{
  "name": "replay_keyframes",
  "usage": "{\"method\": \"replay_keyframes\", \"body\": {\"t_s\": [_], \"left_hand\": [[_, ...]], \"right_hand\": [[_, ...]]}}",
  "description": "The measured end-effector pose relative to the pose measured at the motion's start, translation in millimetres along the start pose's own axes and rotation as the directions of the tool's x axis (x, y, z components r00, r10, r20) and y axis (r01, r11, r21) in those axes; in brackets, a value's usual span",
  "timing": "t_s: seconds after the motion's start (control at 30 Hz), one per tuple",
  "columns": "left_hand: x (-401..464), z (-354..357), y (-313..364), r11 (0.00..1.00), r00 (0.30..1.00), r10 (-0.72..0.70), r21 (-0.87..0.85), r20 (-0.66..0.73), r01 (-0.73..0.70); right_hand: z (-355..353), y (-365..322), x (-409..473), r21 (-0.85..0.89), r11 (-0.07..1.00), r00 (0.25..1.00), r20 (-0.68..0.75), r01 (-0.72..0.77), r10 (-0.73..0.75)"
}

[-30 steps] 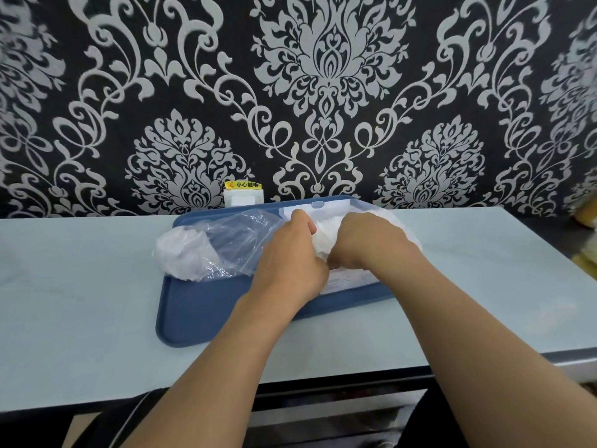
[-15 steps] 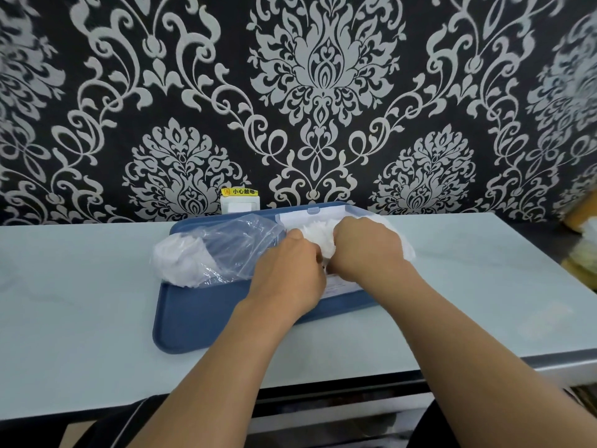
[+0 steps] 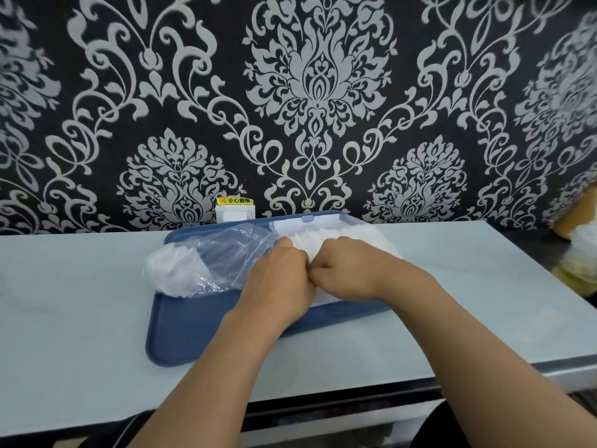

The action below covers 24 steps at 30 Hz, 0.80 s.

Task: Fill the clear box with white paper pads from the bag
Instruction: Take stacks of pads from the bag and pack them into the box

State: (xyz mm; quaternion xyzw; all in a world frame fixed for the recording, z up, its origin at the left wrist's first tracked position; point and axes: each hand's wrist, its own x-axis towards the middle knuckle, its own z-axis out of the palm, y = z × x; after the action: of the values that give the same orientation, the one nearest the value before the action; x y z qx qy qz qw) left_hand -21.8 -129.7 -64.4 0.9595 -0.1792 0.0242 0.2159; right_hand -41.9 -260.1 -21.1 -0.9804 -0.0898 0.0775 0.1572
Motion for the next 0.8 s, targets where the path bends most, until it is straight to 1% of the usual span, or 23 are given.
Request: {"method": "replay_keyframes", "body": {"t_s": [0.07, 0.17, 0.2, 0.27, 0.33, 0.37, 0.4, 0.43, 0.47, 0.5, 0.53, 0.57, 0.6, 0.63, 0.67, 0.7, 0.73, 0.77, 0.8], "left_hand": [[1, 1, -2, 1.000, 1.000, 0.011, -0.010, -0.007, -0.011], [0, 0, -1, 1.000, 1.000, 0.027, -0.003, 0.007, -0.027], [-1, 0, -2, 0.999, 0.999, 0.038, 0.014, 0.012, -0.038], [-4, -3, -4, 0.997, 0.998, 0.064, 0.034, 0.001, -0.064], [-7, -9, -7, 0.994, 0.993, 0.109, 0.018, -0.034, -0.109], [-9, -14, -7, 0.989, 0.986, 0.146, -0.004, -0.074, -0.147], [-11, -20, -5, 0.978, 0.970, 0.195, -0.046, -0.143, -0.203], [-15, -28, -3, 0.958, 0.943, 0.236, -0.105, -0.234, -0.266], [-20, -40, -4, 0.928, 0.899, 0.251, -0.173, -0.358, -0.329], [-25, -54, -6, 0.893, 0.827, 0.235, -0.222, -0.510, -0.390], [-28, -67, -14, 0.873, 0.732, 0.171, -0.243, -0.659, -0.422], [-28, -76, -30, 0.882, 0.650, 0.061, -0.263, -0.758, -0.390], [-27, -84, -50, 0.904, 0.602, -0.070, -0.305, -0.795, -0.298], [-26, -90, -73, 0.922, 0.609, -0.210, -0.363, -0.765, -0.139], [-24, -91, -98, 0.910, 0.660, -0.353, -0.408, -0.663, 0.077], [-24, -88, -118, 0.862, 0.711, -0.480, -0.427, -0.514, 0.273], [-23, -82, -131, 0.806, 0.750, -0.562, -0.436, -0.350, 0.400], [-24, -77, -140, 0.783, 0.787, -0.574, -0.431, -0.226, 0.448], [-24, -71, -145, 0.796, 0.826, -0.539, -0.422, -0.168, 0.434]], "right_hand": [[-1, -9, 6, -0.164, 0.982, 0.989, 0.093, -0.096, 0.112], [-6, -22, 8, -0.339, 0.917, 0.946, 0.163, -0.213, 0.280], [-5, -25, 7, -0.346, 0.914, 0.937, 0.193, -0.214, 0.292], [-7, -29, 5, -0.288, 0.935, 0.920, 0.267, -0.207, 0.286], [-13, -29, -2, -0.214, 0.962, 0.923, 0.306, -0.172, 0.234], [-17, -27, -5, -0.169, 0.976, 0.940, 0.291, -0.134, 0.180], [-22, -25, -8, -0.103, 0.991, 0.964, 0.243, -0.084, 0.107], [-28, -25, -11, -0.015, 1.000, 0.988, 0.154, -0.023, 0.025], [-32, -25, -10, 0.101, 0.994, 0.998, 0.033, 0.044, -0.048], [-36, -26, -8, 0.219, 0.969, 0.991, -0.091, 0.114, -0.096], [-36, -29, -3, 0.294, 0.940, 0.975, -0.185, 0.171, -0.119], [-32, -33, 3, 0.304, 0.931, 0.965, -0.225, 0.202, -0.136], [-24, -39, 11, 0.260, 0.942, 0.963, -0.220, 0.213, -0.157], [-12, -43, 21, 0.180, 0.958, 0.962, -0.197, 0.225, -0.189], [2, -47, 32, 0.104, 0.963, 0.960, -0.165, 0.247, -0.228], [15, -51, 42, 0.030, 0.963, 0.957, -0.130, 0.266, -0.260], [24, -55, 47, -0.024, 0.958, 0.951, -0.113, 0.286, -0.287], [30, -60, 52, -0.025, 0.952, 0.945, -0.113, 0.306, -0.307], [32, -65, 55, 0.009, 0.947, 0.941, -0.116, 0.320, -0.317]]}}
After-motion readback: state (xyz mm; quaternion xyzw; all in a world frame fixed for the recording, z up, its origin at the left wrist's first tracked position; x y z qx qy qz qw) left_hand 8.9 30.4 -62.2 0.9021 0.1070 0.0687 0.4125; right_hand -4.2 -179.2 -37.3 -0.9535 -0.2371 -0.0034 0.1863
